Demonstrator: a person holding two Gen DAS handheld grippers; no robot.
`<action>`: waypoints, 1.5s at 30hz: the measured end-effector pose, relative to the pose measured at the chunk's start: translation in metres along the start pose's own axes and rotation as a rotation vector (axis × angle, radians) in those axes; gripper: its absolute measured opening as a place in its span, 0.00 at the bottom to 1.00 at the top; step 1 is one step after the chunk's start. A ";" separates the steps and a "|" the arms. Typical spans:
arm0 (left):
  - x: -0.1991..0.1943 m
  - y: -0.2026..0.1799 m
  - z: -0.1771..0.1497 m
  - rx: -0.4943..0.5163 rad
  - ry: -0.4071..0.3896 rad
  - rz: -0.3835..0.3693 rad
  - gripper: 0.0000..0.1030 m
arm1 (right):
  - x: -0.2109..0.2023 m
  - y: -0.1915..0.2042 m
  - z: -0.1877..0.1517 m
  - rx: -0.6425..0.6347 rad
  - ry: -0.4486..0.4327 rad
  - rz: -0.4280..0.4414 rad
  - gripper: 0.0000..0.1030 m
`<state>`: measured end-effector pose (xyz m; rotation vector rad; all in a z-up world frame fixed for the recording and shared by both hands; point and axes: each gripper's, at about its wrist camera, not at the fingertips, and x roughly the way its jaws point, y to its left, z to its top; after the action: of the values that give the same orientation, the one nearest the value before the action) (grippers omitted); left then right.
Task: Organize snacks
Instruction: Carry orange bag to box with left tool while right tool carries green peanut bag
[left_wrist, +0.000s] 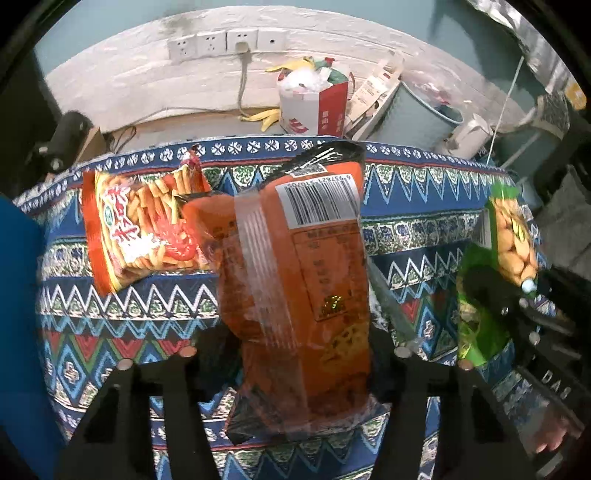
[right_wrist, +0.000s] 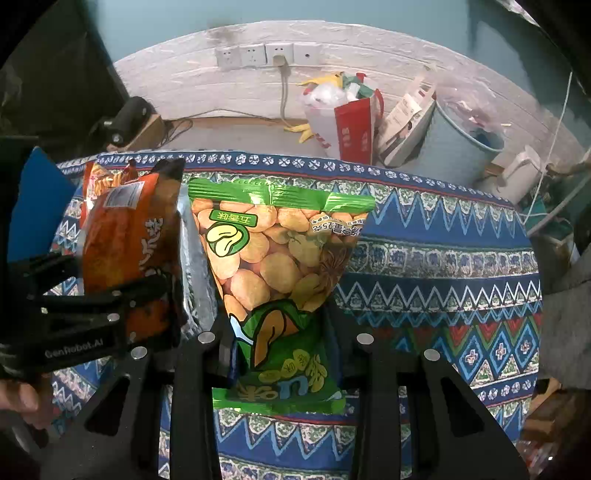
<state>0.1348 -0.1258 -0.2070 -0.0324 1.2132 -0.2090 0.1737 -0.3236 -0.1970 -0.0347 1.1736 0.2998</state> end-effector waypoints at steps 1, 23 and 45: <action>-0.001 0.000 -0.001 0.006 -0.002 -0.003 0.56 | 0.000 0.001 0.000 0.000 -0.001 -0.001 0.33; -0.078 0.014 -0.027 0.105 -0.146 0.082 0.49 | -0.040 0.038 0.011 -0.054 -0.070 0.004 0.33; -0.162 0.073 -0.052 0.030 -0.264 0.126 0.49 | -0.086 0.106 0.024 -0.134 -0.147 0.057 0.32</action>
<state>0.0421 -0.0213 -0.0849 0.0413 0.9452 -0.1087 0.1390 -0.2361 -0.0959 -0.0950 1.0087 0.4240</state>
